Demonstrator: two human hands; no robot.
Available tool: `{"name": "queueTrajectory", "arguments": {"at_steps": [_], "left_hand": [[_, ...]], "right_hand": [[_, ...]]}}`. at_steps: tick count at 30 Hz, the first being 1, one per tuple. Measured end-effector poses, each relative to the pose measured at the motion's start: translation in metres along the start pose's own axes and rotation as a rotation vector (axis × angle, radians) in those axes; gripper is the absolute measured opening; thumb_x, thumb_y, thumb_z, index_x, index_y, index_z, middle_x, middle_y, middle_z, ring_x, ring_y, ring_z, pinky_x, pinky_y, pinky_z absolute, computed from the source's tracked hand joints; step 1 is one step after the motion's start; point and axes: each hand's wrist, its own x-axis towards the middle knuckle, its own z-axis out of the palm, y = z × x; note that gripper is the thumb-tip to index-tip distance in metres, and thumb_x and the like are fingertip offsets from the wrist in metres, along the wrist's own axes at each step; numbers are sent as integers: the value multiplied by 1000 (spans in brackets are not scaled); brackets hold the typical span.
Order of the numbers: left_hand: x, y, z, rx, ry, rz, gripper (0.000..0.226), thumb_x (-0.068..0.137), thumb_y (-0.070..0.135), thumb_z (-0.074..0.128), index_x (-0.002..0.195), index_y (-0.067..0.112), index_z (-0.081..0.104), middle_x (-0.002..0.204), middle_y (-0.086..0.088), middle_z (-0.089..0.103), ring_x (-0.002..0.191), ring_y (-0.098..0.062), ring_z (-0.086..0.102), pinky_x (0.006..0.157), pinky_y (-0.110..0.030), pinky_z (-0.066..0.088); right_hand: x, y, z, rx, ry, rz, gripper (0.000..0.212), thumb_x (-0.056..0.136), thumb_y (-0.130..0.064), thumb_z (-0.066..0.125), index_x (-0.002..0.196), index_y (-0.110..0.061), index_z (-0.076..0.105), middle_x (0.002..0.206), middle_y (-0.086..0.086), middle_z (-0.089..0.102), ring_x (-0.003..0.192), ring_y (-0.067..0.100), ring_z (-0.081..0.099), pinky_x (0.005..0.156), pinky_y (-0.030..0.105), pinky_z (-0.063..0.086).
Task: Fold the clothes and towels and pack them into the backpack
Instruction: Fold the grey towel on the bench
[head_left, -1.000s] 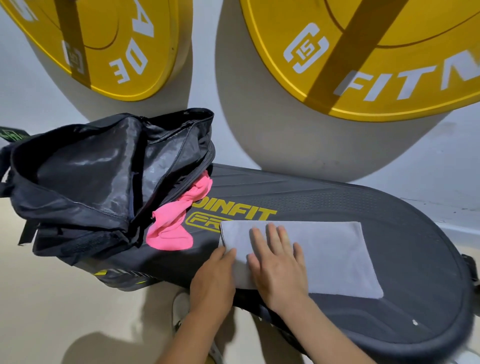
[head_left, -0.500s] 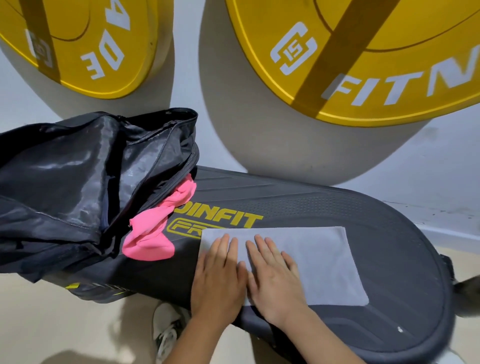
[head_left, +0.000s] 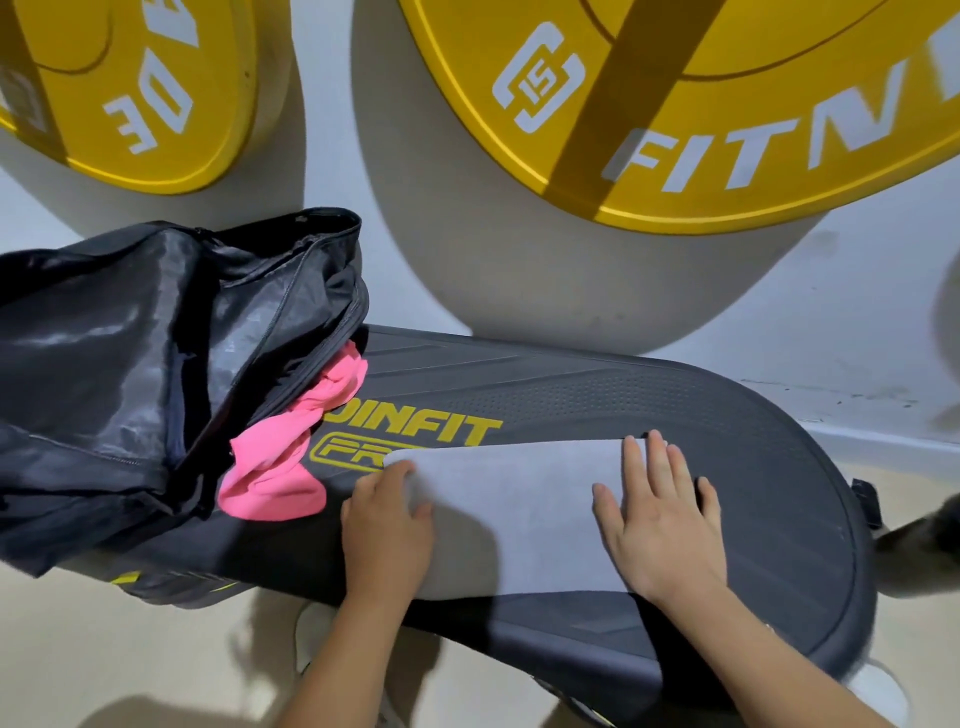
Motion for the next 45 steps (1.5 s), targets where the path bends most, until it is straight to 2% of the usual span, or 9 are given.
{"name": "queueTrajectory", "arguments": {"at_steps": [8,13,16,20,22,27,34,38,45], "left_hand": [[3,16,-21,-222,-194,-44,62,78,3,52,126,40,41,104,4,60,100,-28,58,69,-29,37],[-8,3,-37,-650,-232,-159,62,81,-4,56,118,44,46,89,-3,66,68,-15,58,59,-24,44],[-8,1,-44,-840,-237,-273,64,80,-12,59,124,34,47,87,-4,69,71,-17,60,62,-27,47],[-5,3,-48,-968,-193,-400,63,77,-13,63,129,19,47,102,-7,65,84,-23,62,77,-37,50],[-7,10,-53,-968,-195,-312,62,77,-17,60,125,22,48,89,-6,72,76,-22,63,72,-34,50],[-11,43,-70,-685,-200,137,67,73,-13,62,114,37,47,78,11,72,60,-3,54,62,-13,45],[-23,32,-74,-491,-233,137,51,67,10,73,104,38,52,85,4,68,69,-13,56,70,-24,48],[-25,31,-86,-351,-320,178,4,83,21,65,79,22,65,63,11,60,60,-1,52,63,-28,46],[28,130,-168,-208,116,506,23,88,14,55,81,32,67,59,10,55,69,-14,57,58,-24,33]], "right_hand": [[14,14,-26,335,-31,35,59,93,-34,55,147,-33,30,155,-11,27,143,15,23,108,44,26],[56,27,-61,138,-348,-65,58,78,-34,74,130,-32,49,125,2,47,117,29,41,98,40,40],[73,17,-77,71,-524,-75,52,71,-36,75,113,-23,47,107,1,55,97,25,51,82,33,44],[81,-9,-93,-268,-652,-101,70,70,-38,73,131,-29,39,124,3,47,117,27,44,86,35,42],[79,-29,-98,-396,-590,-252,78,71,-40,73,138,-35,33,132,0,37,127,26,32,94,45,37],[62,-112,-106,401,-726,-648,92,65,-29,83,139,-45,31,127,-2,58,109,24,59,91,45,52],[57,-118,-143,401,-590,-685,14,77,-11,74,88,-17,69,63,-10,60,53,1,52,55,20,44],[61,-100,-166,458,-548,-618,16,73,-2,73,80,-14,65,65,-6,62,56,5,56,57,23,47],[98,-96,-254,570,93,-601,21,70,-1,64,68,-19,54,65,-5,55,59,8,47,54,21,36]]}}
